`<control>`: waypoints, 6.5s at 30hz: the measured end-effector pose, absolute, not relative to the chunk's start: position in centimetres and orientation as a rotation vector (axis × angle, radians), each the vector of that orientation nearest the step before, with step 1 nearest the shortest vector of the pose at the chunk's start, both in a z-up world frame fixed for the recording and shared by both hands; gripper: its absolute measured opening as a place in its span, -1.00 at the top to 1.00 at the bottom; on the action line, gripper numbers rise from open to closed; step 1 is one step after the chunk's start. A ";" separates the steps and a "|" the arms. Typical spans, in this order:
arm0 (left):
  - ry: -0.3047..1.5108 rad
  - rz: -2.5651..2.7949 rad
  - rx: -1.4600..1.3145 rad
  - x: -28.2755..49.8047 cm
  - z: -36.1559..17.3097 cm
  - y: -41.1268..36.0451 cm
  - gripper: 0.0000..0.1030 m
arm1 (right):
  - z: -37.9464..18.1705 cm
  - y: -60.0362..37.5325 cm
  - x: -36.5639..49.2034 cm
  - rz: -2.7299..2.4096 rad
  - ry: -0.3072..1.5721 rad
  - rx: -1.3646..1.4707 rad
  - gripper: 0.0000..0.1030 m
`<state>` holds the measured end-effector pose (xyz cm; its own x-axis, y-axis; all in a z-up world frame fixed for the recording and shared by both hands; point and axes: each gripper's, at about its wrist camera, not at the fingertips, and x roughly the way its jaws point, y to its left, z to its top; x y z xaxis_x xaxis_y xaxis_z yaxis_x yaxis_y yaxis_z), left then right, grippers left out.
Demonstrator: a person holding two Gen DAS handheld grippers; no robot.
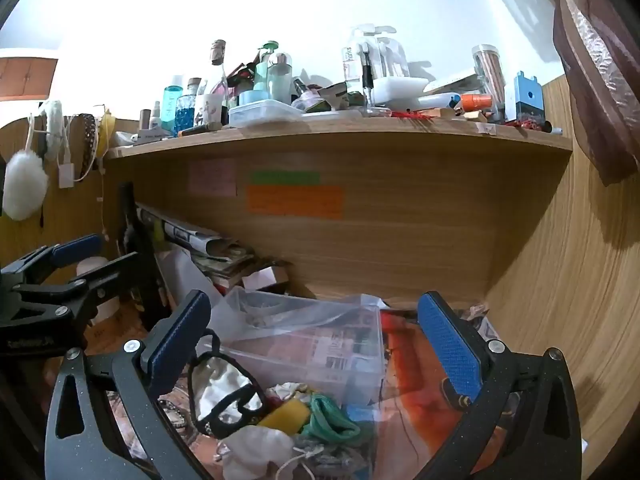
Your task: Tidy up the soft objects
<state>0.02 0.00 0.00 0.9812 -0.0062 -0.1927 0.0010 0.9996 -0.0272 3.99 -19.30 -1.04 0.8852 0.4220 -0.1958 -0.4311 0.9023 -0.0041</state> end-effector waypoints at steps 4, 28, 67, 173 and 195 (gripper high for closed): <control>0.211 -0.014 -0.048 0.4 0.1 0.3 -1.00 | -1.1 -19.3 4.0 0.446 0.210 -0.055 -1.00; 0.207 -0.024 -0.046 0.5 -0.2 0.5 -1.00 | -1.1 -19.3 3.9 0.448 0.207 -0.038 -1.00; 0.209 -0.023 -0.049 0.9 -0.5 0.4 -1.00 | -1.1 -19.2 3.9 0.455 0.204 -0.022 -1.00; 0.472 -0.029 -0.037 10.4 -2.8 3.4 0.89 | -4.3 -20.0 12.7 0.587 0.426 -0.009 0.74; 0.672 -0.008 -0.080 22.2 -7.8 4.7 0.89 | -8.3 -14.5 21.5 0.610 0.664 -0.146 0.74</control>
